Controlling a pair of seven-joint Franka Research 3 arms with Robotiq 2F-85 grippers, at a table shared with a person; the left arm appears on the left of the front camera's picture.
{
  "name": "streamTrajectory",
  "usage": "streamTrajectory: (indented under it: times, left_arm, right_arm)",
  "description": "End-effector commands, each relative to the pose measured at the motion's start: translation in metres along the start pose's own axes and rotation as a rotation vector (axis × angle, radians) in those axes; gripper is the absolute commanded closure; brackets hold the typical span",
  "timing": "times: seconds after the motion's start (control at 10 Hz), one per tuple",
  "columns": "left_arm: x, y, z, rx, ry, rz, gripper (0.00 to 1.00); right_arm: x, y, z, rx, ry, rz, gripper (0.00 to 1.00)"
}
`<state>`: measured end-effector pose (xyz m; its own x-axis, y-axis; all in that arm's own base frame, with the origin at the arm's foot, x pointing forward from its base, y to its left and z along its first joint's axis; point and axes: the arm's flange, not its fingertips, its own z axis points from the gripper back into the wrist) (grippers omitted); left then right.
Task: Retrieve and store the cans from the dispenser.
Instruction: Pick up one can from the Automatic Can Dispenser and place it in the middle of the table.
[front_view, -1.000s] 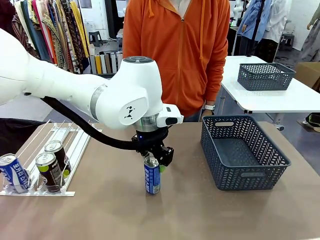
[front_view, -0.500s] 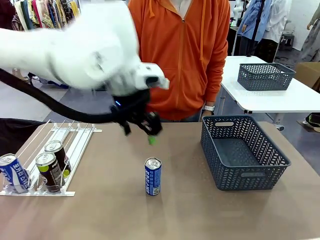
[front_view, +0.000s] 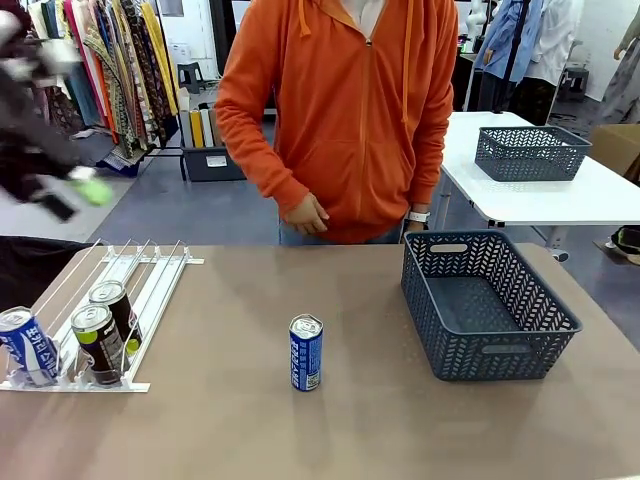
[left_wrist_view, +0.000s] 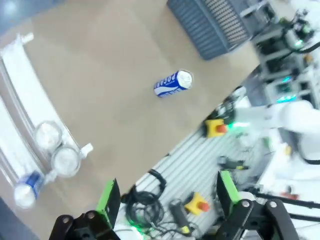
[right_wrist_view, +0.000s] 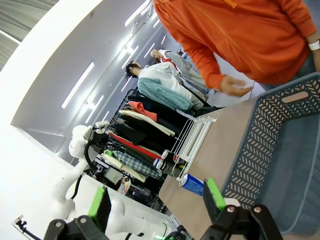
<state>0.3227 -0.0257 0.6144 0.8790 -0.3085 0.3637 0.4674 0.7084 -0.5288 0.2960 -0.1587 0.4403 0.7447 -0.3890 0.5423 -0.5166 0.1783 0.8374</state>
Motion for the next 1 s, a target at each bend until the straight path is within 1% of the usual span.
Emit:
streamTrajectory:
  times: [0.0,0.1,0.2,0.3,0.4,0.5,0.6,0.9]
  left_arm:
    - [-0.055,0.085,0.034,-0.266,-0.170,0.164,0.00]
    - [-0.089,0.130,0.043,-0.416,-0.261,0.223,0.00]
    - [-0.120,0.168,0.044,-0.567,-0.318,0.247,0.00]
    - [-0.145,0.202,0.039,-0.644,-0.381,0.320,0.00]
    - [-0.158,0.223,0.033,-0.724,-0.406,0.321,0.00]
    - [-0.159,0.232,0.027,-0.737,-0.400,0.352,0.00]
    - [-0.177,0.204,0.044,-0.622,-0.400,0.325,0.00]
    - [-0.177,0.204,0.044,-0.622,-0.400,0.325,0.00]
  right_arm:
    - [0.004,0.004,-0.002,0.012,-0.016,-0.010,0.00]
    - [0.004,0.004,-0.002,0.012,-0.016,-0.010,0.00]
    - [0.004,0.004,-0.002,0.012,-0.016,-0.010,0.00]
    - [0.004,0.004,-0.002,0.012,-0.016,-0.010,0.00]
    - [0.004,0.004,-0.002,0.012,-0.016,-0.010,0.00]
    - [0.004,0.004,-0.002,0.012,-0.016,-0.010,0.00]
    - [0.004,0.004,-0.002,0.012,-0.016,-0.010,0.00]
    - [0.004,0.004,-0.002,0.012,-0.016,-0.010,0.00]
